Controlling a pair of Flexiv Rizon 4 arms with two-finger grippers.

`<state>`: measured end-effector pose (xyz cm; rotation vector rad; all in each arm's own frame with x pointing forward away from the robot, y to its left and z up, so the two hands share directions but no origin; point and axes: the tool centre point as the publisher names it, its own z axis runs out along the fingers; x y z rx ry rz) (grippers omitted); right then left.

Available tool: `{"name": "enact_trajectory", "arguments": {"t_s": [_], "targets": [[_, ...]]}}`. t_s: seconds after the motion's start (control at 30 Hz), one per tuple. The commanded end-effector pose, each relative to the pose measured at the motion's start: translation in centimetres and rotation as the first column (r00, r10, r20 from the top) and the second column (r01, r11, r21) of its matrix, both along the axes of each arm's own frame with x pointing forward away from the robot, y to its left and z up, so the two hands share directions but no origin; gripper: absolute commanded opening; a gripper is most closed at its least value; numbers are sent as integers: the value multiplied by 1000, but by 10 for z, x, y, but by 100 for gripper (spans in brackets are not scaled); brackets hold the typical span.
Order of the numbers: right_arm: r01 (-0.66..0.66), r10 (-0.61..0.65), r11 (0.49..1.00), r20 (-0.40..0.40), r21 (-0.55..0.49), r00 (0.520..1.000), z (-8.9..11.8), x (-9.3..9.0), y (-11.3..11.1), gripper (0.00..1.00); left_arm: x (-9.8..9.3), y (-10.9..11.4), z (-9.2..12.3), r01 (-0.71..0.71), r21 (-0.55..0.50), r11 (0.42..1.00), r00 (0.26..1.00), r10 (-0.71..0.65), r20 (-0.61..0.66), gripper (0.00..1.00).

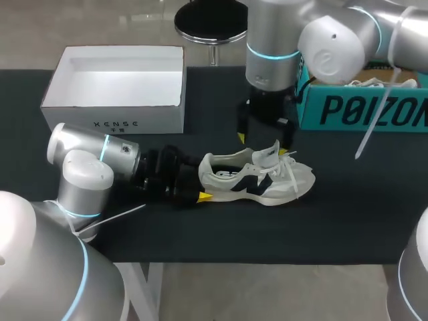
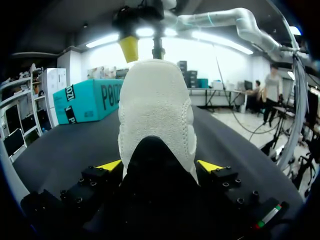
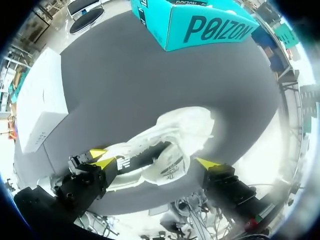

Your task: Take the shoe out of the shoebox, open the shoe tongue, remove and reinsert the insole, then place the shoe into the shoebox

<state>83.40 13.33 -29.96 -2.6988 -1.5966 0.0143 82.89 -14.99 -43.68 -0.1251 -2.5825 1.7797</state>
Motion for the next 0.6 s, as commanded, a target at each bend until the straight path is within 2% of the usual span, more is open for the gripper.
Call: {"name": "enact_trajectory", "arguments": {"t_s": [0.03, 0.23, 0.27, 0.3, 0.33, 0.4, 0.47, 0.5, 0.53, 0.6], "targets": [[38, -38, 999, 14, 2, 999, -7, -6, 16, 100, -2, -1, -2, -1, 3, 1000, 1000, 1, 1, 0], [43, -43, 999, 4, 24, 999, -15, -12, 26, 100, -2, -1, -2, -1, 3, 1000, 1000, 1, 1, 0], [45, -45, 999, 0, 25, 999, -16, -14, 27, 90, -2, -1, -2, -1, 3, 1000, 1000, 1, 1, 0], [51, -51, 998, -6, 27, 999, -18, -17, 27, 74, -2, -1, -2, -1, 3, 1000, 1000, 1, 1, 0], [59, -59, 998, -11, 29, 998, -19, -20, 27, 66, -2, -1, -2, -1, 3, 1000, 1000, 1, 1, 0], [77, -76, 997, -17, 33, 997, -21, -27, 25, 56, -2, -1, -2, -1, 3, 1000, 1000, 1, 1, 0], [93, -92, 995, -28, 33, 995, -23, -33, 24, 53, -2, -1, -2, -1, 3, 1000, 1000, 1, 1, 0], [98, -97, 995, -29, 36, 995, -24, -36, 23, 57, -2, -1, -2, -1, 3, 1000, 1000, 1, 1, 0], [106, -105, 994, -29, 36, 994, -24, -39, 22, 77, -2, -1, -2, -1, 3, 1000, 1000, 1, 1, 0], [128, -127, 991, -35, 35, 991, -23, -44, 20, 100, -2, -1, -2, -1, 3, 1000, 1000, 1, 1, 0]]}}
